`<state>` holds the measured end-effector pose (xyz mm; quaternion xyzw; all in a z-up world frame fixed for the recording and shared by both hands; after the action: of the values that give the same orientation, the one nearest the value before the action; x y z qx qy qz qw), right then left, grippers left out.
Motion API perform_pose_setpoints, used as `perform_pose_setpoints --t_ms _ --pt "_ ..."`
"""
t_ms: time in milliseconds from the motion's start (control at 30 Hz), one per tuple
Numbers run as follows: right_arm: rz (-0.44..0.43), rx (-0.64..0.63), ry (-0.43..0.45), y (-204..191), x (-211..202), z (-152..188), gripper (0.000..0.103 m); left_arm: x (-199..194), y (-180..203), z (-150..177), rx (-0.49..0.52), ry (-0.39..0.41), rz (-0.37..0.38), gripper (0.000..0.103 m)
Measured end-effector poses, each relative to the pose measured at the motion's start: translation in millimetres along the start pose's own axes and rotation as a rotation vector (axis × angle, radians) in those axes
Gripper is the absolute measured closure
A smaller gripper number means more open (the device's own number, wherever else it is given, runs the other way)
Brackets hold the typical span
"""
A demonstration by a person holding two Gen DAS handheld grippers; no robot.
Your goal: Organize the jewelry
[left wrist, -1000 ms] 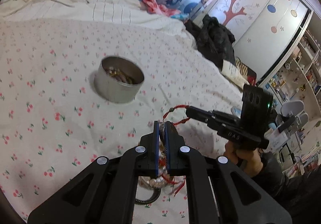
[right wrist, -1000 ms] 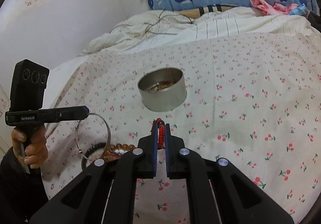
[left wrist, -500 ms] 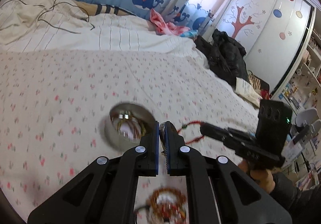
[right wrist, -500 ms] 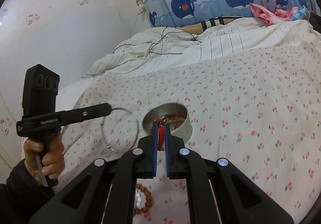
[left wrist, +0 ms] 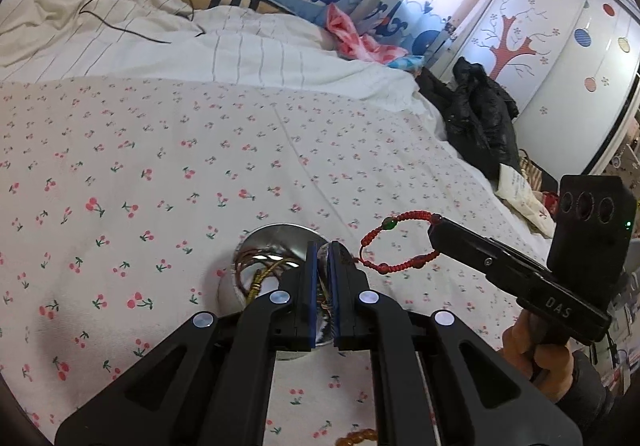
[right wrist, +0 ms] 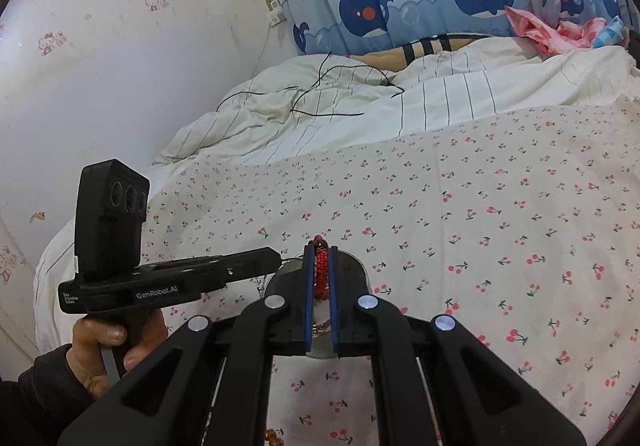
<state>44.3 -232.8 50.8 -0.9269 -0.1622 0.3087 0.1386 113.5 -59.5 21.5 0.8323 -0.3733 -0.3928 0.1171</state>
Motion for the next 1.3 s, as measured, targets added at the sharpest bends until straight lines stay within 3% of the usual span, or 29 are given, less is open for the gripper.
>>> perform_pose_setpoints --t_ms 433,533,600,767,833,867,900,1100,1300 --pt "-0.021 0.038 -0.103 2.1 43.5 7.4 0.096 21.0 -10.0 5.3 0.045 -0.065 -0.179 0.096" --pt "-0.035 0.042 -0.129 -2.0 54.7 10.7 0.096 11.0 -8.7 1.3 0.052 -0.035 -0.199 0.09" --pt "-0.036 0.036 -0.143 -5.2 60.6 13.0 0.096 6.2 -8.4 -0.4 0.056 -0.018 -0.22 0.08" --pt "0.006 -0.007 -0.18 -12.4 74.2 18.9 0.095 0.5 -9.4 -1.9 0.061 -0.001 -0.242 0.065" --pt "0.04 -0.032 -0.18 -13.9 75.6 21.2 0.077 -0.1 -9.1 -2.2 0.059 0.003 -0.25 0.059" --pt "0.056 -0.041 -0.171 -14.1 75.1 21.2 0.055 -0.8 -9.6 -2.1 0.059 0.007 -0.261 0.056" --pt "0.07 -0.05 -0.159 -14.9 73.7 21.0 0.048 -1.5 -9.8 -2.1 0.059 0.01 -0.266 0.054" --pt "0.119 -0.1 -0.125 -18.8 62.8 17.4 0.044 -6.7 -11.1 -1.7 0.044 0.028 -0.313 0.039" --pt "0.166 -0.129 -0.121 -13.1 30.7 16.2 0.042 -34.7 -16.5 8.3 0.017 0.035 -0.38 0.034"
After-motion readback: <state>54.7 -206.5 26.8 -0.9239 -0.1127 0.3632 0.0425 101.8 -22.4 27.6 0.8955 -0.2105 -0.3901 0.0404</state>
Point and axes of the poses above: each gripper's, at about its wrist camera, not at the fingertips, and x roughly the way its jaws point, y to its right, z to its underside, the point moved 2 cm from there along x, roughly the way its jaws point, and after that the axes turned 4 degrees about z, right-handed, at the moved point
